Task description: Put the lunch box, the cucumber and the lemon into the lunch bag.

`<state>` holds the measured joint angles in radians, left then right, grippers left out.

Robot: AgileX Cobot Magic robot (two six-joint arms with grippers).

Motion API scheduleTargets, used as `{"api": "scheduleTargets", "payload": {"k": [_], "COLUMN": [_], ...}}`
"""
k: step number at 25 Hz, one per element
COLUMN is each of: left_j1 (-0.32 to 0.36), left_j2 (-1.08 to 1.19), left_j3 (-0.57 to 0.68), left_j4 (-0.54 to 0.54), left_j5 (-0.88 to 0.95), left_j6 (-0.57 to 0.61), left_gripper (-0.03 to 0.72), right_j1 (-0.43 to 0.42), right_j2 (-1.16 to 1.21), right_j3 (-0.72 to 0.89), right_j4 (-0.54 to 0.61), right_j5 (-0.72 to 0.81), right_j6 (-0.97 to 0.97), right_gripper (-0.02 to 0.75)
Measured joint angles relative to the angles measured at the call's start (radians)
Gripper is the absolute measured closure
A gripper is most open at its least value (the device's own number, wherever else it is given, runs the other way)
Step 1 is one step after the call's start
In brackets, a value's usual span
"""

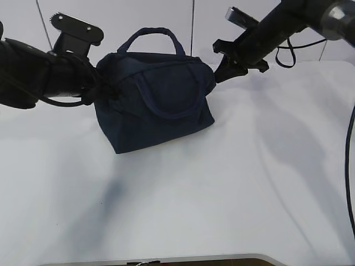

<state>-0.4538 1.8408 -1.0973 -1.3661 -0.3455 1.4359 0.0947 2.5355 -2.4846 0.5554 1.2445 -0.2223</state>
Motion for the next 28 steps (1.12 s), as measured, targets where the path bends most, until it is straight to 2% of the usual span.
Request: {"api": "scheduleTargets", "payload": {"k": [13, 21, 28], "left_j1": [0.000, 0.000, 0.000], "left_j2": [0.000, 0.000, 0.000], "left_j3": [-0.002, -0.002, -0.002], "left_j4": [0.000, 0.002, 0.004], "left_j5": [-0.004, 0.010, 0.024], "left_j6": [0.000, 0.000, 0.000], "left_gripper": [0.706, 0.704, 0.691], "right_j1": [0.000, -0.002, -0.002], "right_j2": [-0.069, -0.095, -0.095], "right_j3": [0.000, 0.000, 0.000], "right_j4": [0.026, 0.172, 0.178], "right_j5": [0.000, 0.000, 0.000], "right_j6": [-0.045, -0.045, -0.050], "right_gripper": [0.733, 0.733, 0.733]}}
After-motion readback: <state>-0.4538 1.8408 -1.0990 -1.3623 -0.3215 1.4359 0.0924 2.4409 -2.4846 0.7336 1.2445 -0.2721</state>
